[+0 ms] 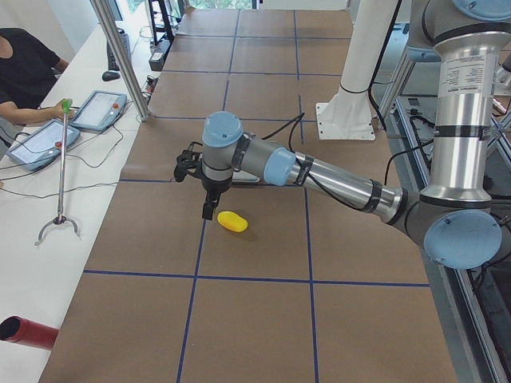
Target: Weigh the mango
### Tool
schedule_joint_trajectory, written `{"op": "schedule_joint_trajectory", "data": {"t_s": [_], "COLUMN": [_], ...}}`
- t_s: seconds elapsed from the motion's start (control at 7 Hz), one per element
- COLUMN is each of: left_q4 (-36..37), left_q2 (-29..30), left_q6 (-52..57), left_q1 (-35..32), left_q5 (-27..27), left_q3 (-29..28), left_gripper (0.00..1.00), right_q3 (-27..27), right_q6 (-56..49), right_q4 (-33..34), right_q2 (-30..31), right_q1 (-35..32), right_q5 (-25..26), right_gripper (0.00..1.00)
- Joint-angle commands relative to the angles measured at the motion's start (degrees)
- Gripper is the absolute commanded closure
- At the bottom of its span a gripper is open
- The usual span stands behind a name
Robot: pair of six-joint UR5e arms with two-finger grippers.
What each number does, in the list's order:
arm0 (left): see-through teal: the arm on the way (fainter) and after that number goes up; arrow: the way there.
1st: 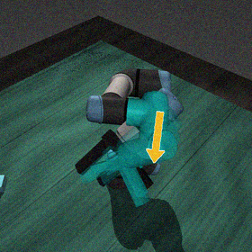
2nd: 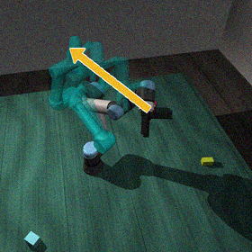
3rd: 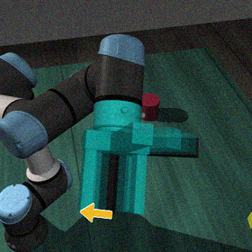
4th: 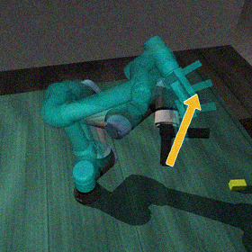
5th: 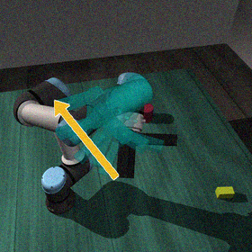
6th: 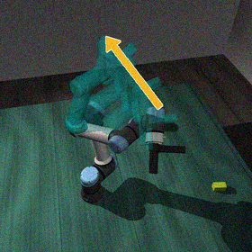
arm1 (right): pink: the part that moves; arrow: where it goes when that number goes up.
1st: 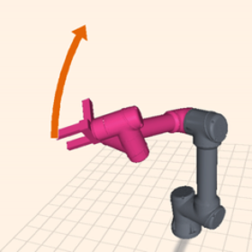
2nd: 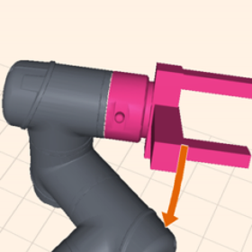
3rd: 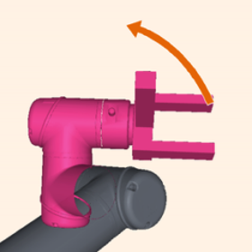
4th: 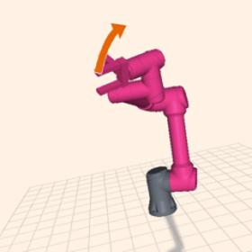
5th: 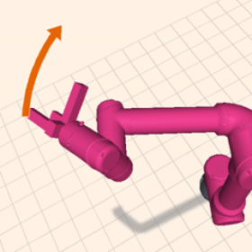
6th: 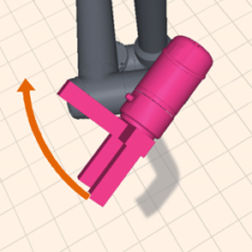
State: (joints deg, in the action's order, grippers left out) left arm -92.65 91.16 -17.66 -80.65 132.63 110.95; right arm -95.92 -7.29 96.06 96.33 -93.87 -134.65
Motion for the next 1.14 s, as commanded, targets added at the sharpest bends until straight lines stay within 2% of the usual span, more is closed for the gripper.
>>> {"op": "schedule_joint_trajectory", "data": {"t_s": [0.0,0.29,0.43,0.71,1.0], "left_q4": [-5.57,-21.36,-26.4,-28.46,-33.71], "left_q2": [3.06,1.14,0.43,-0.11,-0.11], "left_q6": [-11.52,-12.66,-14.23,-16.35,-18.36], "left_q1": [14.41,15.43,15.78,19.46,23.68], "left_q5": [-8.24,-8.26,-8.44,-8.79,-11.24], "left_q3": [-2.47,-12.47,-15.04,-16.64,-20.84], "left_gripper": [0.0,0.0,0.0,0.0,0.0], "right_q3": [0.03,0.03,0.03,0.03,0.03], "right_q6": [0.0,0.0,0.0,-0.09,-0.09], "right_q4": [0.0,0.0,0.0,0.0,0.0], "right_q2": [0.0,0.0,0.0,0.0,0.0], "right_q1": [0.0,0.0,0.0,0.0,0.0], "right_q5": [0.0,0.0,0.0,0.0,0.0], "right_gripper": [0.0,0.0,0.0,0.0,0.0]}}
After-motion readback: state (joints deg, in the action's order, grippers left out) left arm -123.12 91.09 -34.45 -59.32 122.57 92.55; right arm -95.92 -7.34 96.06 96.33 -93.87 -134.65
